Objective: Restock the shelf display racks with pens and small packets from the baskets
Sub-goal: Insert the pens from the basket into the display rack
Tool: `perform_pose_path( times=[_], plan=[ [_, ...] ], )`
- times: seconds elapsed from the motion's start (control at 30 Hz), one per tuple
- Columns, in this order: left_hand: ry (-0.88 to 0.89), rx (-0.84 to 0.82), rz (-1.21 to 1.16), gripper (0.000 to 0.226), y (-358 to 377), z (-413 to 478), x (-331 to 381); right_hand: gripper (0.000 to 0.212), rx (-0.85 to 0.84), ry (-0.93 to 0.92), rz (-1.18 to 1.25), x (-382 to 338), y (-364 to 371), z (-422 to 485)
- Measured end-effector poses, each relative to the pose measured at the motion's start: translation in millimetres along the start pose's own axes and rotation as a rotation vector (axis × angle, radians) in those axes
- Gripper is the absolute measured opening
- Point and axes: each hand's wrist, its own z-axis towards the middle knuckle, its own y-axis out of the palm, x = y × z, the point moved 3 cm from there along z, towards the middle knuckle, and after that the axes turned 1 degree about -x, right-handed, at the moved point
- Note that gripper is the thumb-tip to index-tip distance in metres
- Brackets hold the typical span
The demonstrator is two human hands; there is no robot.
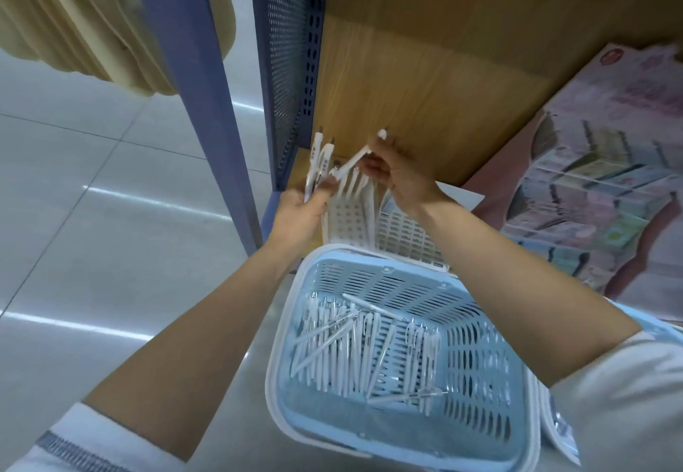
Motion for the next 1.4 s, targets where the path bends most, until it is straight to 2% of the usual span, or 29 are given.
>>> perform_pose_path(
  times=[0.07,0.13,0.23,0.3,0.47,0.63,0.8,0.97,1.1,1.23,1.4],
  plan=[
    [-0.043,0.051,-0.029,0.024,-8,-1,-7,0.017,0.135,-0.036,-0.018,-7,-12,6],
    [-0.049,0.074,-0.06,0.021,-13,-6,-11,0.02,0.228,-0.058,-0.2,-1,-16,9],
    [-0.044,0.06,-0.121,0.021,-14,-15,-14,0.024,0.247,-0.096,-0.531,27,-6,8],
    [-0.036,0.048,-0.134,0.019,-14,-18,-14,0.02,0.276,-0.108,-0.67,45,0,10],
    [-0.063,0.049,-0.135,0.026,-18,-15,-23,0.014,0.311,-0.111,-0.781,67,4,23],
    [-0.082,0.019,-0.16,0.027,-18,-13,-26,0.021,0.337,-0.185,-0.92,63,2,27],
    [-0.096,0.016,-0.152,0.027,-17,-9,-26,0.025,0.302,-0.227,-0.965,60,3,28],
    [-0.089,-0.008,-0.15,0.026,-14,-9,-29,0.021,0.243,-0.188,-1.073,70,11,27],
    [-0.09,-0.011,-0.142,0.026,-16,-8,-30,0.021,0.21,-0.224,-0.963,69,15,28],
    [-0.095,-0.009,-0.155,0.025,-17,-7,-31,0.013,0.097,-0.28,-0.819,68,11,25],
    [-0.099,-0.019,-0.133,0.026,-16,-4,-30,0.007,0.055,-0.315,-0.91,73,13,27]
  ],
)
